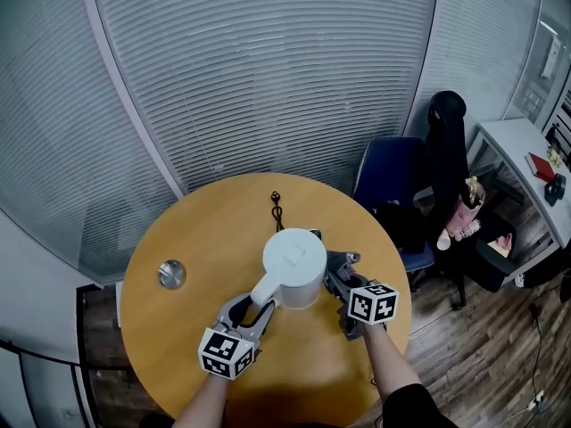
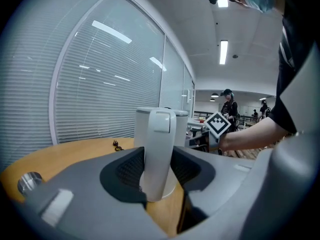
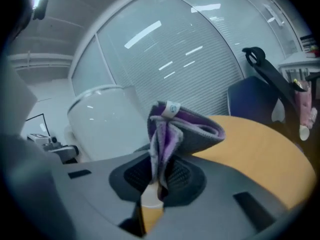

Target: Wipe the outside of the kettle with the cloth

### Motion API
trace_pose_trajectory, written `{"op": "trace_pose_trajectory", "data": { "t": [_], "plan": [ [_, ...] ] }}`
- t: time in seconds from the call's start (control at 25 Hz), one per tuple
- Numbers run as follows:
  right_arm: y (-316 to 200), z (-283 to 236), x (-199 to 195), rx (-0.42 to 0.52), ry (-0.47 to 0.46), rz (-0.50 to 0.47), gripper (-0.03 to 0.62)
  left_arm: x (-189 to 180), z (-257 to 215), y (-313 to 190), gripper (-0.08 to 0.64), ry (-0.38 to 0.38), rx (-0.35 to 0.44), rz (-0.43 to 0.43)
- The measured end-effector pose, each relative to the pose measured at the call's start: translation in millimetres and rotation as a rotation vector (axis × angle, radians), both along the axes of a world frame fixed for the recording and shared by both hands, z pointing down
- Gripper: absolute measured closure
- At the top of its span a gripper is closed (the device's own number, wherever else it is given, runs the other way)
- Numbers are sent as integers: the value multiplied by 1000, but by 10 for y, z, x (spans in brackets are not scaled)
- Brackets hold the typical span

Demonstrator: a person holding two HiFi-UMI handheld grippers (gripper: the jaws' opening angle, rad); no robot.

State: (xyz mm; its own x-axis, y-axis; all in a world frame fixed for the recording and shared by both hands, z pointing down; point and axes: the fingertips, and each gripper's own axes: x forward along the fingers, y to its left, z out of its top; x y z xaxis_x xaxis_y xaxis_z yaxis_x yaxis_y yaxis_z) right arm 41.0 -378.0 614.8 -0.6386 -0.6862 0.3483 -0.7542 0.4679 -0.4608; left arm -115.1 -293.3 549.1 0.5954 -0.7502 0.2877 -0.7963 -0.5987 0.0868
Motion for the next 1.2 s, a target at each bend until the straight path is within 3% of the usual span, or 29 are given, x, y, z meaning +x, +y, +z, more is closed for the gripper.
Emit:
{"op": "trace_pose_trajectory", "data": {
  "t": [0.16,0.28,0.8,1.2],
  "plan": [
    [74,542,-6,-138,94,26,551,-2,9,-2,393,14,-4,-2],
    [143,734,-13,-180,150,42,551,3,11,-5,393,13,-6,0],
    [599,678,153,-210,217,114,551,18,121,-30,396,-69,-24,21],
    [1534,487,240,-205,202,72,551,-110,209,236,396,-59,-64,-124]
  ]
}}
